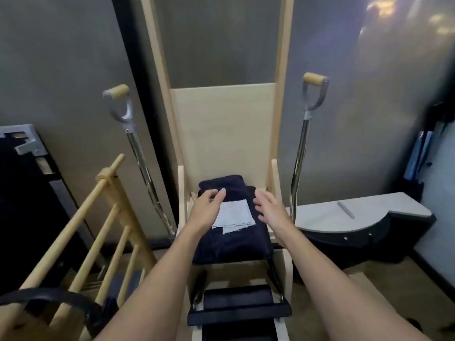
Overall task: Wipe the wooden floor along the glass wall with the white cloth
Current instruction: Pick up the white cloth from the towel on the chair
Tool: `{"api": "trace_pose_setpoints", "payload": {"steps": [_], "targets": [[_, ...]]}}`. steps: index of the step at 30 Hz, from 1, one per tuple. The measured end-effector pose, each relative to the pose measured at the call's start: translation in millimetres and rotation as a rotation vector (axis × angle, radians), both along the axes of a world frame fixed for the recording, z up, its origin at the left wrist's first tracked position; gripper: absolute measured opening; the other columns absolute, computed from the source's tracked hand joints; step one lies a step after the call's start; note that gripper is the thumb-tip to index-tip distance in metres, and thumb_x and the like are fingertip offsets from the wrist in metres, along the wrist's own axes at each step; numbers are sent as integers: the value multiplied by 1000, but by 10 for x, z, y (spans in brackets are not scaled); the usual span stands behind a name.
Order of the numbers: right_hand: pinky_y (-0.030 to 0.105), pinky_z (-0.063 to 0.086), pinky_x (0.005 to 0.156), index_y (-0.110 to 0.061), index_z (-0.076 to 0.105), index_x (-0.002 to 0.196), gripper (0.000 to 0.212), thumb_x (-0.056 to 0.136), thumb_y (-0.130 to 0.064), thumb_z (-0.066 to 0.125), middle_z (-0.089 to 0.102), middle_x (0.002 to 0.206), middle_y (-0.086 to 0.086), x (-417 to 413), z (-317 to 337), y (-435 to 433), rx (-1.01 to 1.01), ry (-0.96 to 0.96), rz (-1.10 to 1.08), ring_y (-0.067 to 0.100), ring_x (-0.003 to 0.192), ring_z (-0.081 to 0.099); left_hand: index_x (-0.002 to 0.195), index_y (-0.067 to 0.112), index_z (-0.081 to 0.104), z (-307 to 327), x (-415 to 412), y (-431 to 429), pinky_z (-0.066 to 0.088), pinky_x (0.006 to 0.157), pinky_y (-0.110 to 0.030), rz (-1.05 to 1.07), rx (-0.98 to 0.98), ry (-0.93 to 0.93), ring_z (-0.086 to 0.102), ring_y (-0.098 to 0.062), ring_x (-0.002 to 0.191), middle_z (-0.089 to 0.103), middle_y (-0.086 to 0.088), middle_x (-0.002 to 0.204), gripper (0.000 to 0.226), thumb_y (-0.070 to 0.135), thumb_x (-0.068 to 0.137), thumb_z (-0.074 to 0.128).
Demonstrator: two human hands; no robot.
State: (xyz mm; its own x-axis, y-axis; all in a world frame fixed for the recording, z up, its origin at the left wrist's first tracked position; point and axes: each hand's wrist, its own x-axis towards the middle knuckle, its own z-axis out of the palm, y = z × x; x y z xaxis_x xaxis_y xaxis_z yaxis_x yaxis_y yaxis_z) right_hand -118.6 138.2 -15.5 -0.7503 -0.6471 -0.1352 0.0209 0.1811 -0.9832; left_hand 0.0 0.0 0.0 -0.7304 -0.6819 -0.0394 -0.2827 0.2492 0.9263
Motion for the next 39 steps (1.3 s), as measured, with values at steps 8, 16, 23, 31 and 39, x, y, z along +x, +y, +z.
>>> {"api": "trace_pose_setpoints", "payload": {"steps": [8,16,23,31,39], "targets": [[38,46,102,-26,56,124,33,93,-35,53,59,120,-7,-787,-1037,-786,163,-125,-104,11,109,55,136,23,47,-1256,-986,-946,40,106,-41,8,151,-283,49,-23,126,47,0,142,53,46,90,55],[30,50,69,-17,49,119,29,92,-26,52,59,113,0,-1373,-1695,-1331,475,-137,23,18,93,58,122,20,48,-1926,-1472,-1449,45,71,-29,143,174,-388,59,-10,86,61,6,109,49,37,81,68],[27,34,51,-12,47,68,16,80,-18,56,52,72,2,-1420,-1666,-1483,560,17,29,20,63,50,62,16,42,-1796,-1705,-1348,34,50,-26,247,225,-396,43,-17,54,44,1,62,26,19,71,66],[29,23,53,-15,36,63,17,76,-12,46,35,64,0,-1497,-797,-777,280,-133,-195,17,58,32,82,12,44,-969,-1913,-854,36,59,-30,88,273,-150,42,-15,67,45,3,77,15,22,73,50],[47,57,86,-10,67,104,29,81,-26,72,72,103,10,-1190,-76,839,3,-169,-589,27,93,69,81,17,72,-214,-2157,496,54,62,-27,-350,348,59,71,-17,77,75,1,78,10,21,74,68]]}}
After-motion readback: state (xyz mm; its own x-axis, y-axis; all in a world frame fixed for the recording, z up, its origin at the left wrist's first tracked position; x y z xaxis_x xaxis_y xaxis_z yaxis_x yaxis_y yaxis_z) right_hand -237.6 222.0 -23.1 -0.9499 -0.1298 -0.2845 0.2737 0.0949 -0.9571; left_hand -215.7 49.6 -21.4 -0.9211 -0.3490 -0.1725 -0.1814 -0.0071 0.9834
